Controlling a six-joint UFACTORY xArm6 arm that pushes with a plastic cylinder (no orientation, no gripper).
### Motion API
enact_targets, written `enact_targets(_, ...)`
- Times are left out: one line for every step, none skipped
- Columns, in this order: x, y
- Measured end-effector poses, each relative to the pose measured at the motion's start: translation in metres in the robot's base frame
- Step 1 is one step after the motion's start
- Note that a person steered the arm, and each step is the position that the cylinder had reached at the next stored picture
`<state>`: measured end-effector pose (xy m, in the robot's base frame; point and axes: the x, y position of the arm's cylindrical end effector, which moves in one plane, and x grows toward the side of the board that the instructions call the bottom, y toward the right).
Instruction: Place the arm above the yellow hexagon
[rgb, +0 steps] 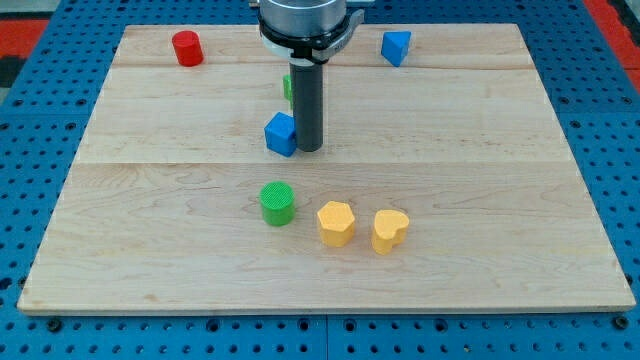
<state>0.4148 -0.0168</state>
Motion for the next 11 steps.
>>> enact_targets(0.028,0.007)
enact_targets(0.033,-0.040)
enact_targets(0.075,-0.058)
enact_targets(0.111,-0.058)
enact_targets(0.115,-0.059)
enact_targets(0.149,-0.057)
enact_targets(0.174,-0.042)
enact_targets(0.172,-0.015)
enact_targets(0.142,-0.007)
enact_targets(0.105,-0.007)
enact_targets(0.086,-0.006)
